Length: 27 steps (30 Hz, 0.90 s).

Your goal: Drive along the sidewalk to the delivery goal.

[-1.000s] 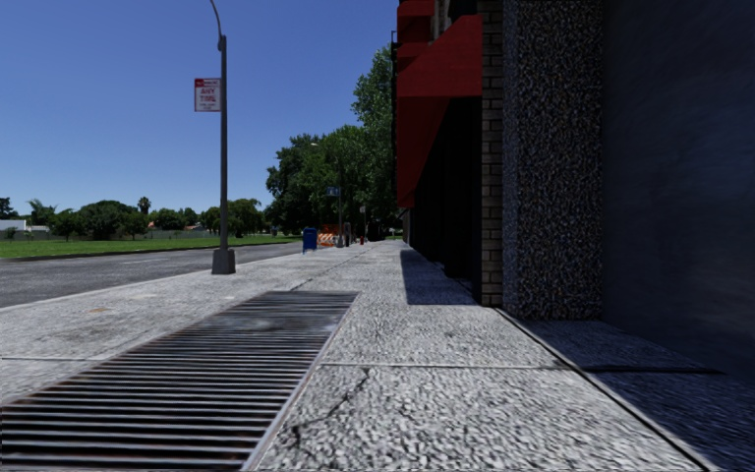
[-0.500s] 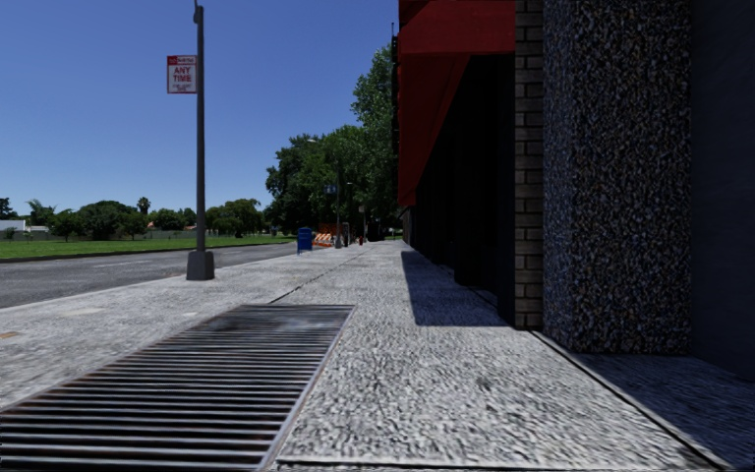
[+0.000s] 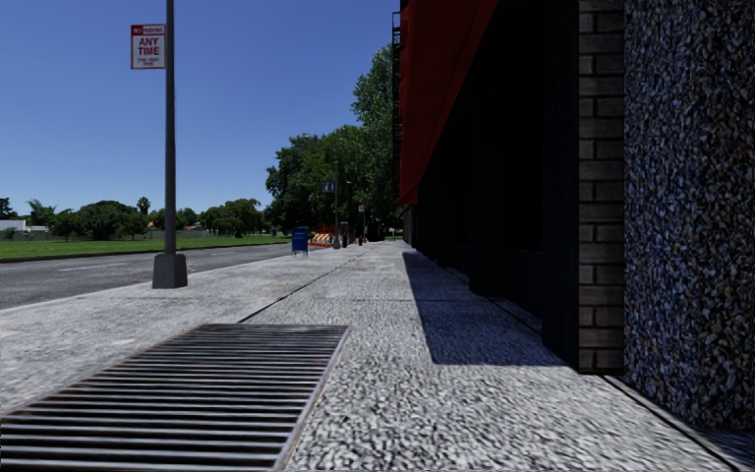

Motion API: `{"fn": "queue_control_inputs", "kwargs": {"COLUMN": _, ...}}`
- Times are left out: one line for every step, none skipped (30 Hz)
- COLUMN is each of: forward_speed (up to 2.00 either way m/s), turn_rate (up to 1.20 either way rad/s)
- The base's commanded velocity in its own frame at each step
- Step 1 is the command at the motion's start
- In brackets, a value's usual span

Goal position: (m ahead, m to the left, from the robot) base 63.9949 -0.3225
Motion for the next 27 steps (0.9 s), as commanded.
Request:
{"fn": "queue_control_inputs", "kwargs": {"forward_speed": 2.0, "turn_rate": 0.0}}
{"fn": "queue_control_inputs", "kwargs": {"forward_speed": 2.0, "turn_rate": 0.0}}
{"fn": "queue_control_inputs", "kwargs": {"forward_speed": 2.0, "turn_rate": 0.0}}
{"fn": "queue_control_inputs", "kwargs": {"forward_speed": 2.0, "turn_rate": 0.0}}
{"fn": "queue_control_inputs", "kwargs": {"forward_speed": 2.0, "turn_rate": 0.0}}
{"fn": "queue_control_inputs", "kwargs": {"forward_speed": 2.0, "turn_rate": 0.0}}
{"fn": "queue_control_inputs", "kwargs": {"forward_speed": 2.0, "turn_rate": 0.0}}
{"fn": "queue_control_inputs", "kwargs": {"forward_speed": 2.0, "turn_rate": 0.0}}
{"fn": "queue_control_inputs", "kwargs": {"forward_speed": 2.0, "turn_rate": 0.0}}
{"fn": "queue_control_inputs", "kwargs": {"forward_speed": 2.0, "turn_rate": 0.0}}
{"fn": "queue_control_inputs", "kwargs": {"forward_speed": 2.0, "turn_rate": 0.0}}
{"fn": "queue_control_inputs", "kwargs": {"forward_speed": 2.0, "turn_rate": 0.0}}
{"fn": "queue_control_inputs", "kwargs": {"forward_speed": 2.0, "turn_rate": 0.0}}
{"fn": "queue_control_inputs", "kwargs": {"forward_speed": 2.0, "turn_rate": 0.0}}
{"fn": "queue_control_inputs", "kwargs": {"forward_speed": 2.0, "turn_rate": 0.0}}
{"fn": "queue_control_inputs", "kwargs": {"forward_speed": 2.0, "turn_rate": 0.0}}
{"fn": "queue_control_inputs", "kwargs": {"forward_speed": 2.0, "turn_rate": 0.0}}
{"fn": "queue_control_inputs", "kwargs": {"forward_speed": 2.0, "turn_rate": 0.0}}
{"fn": "queue_control_inputs", "kwargs": {"forward_speed": 2.0, "turn_rate": 0.0}}
{"fn": "queue_control_inputs", "kwargs": {"forward_speed": 2.0, "turn_rate": 0.0}}
{"fn": "queue_control_inputs", "kwargs": {"forward_speed": 2.0, "turn_rate": 0.0}}
{"fn": "queue_control_inputs", "kwargs": {"forward_speed": 2.0, "turn_rate": 0.0}}
{"fn": "queue_control_inputs", "kwargs": {"forward_speed": 2.0, "turn_rate": 0.0}}
{"fn": "queue_control_inputs", "kwargs": {"forward_speed": 2.0, "turn_rate": 0.0}}
{"fn": "queue_control_inputs", "kwargs": {"forward_speed": 2.0, "turn_rate": 0.0}}
{"fn": "queue_control_inputs", "kwargs": {"forward_speed": 2.0, "turn_rate": 0.0}}
{"fn": "queue_control_inputs", "kwargs": {"forward_speed": 2.0, "turn_rate": 0.0}}
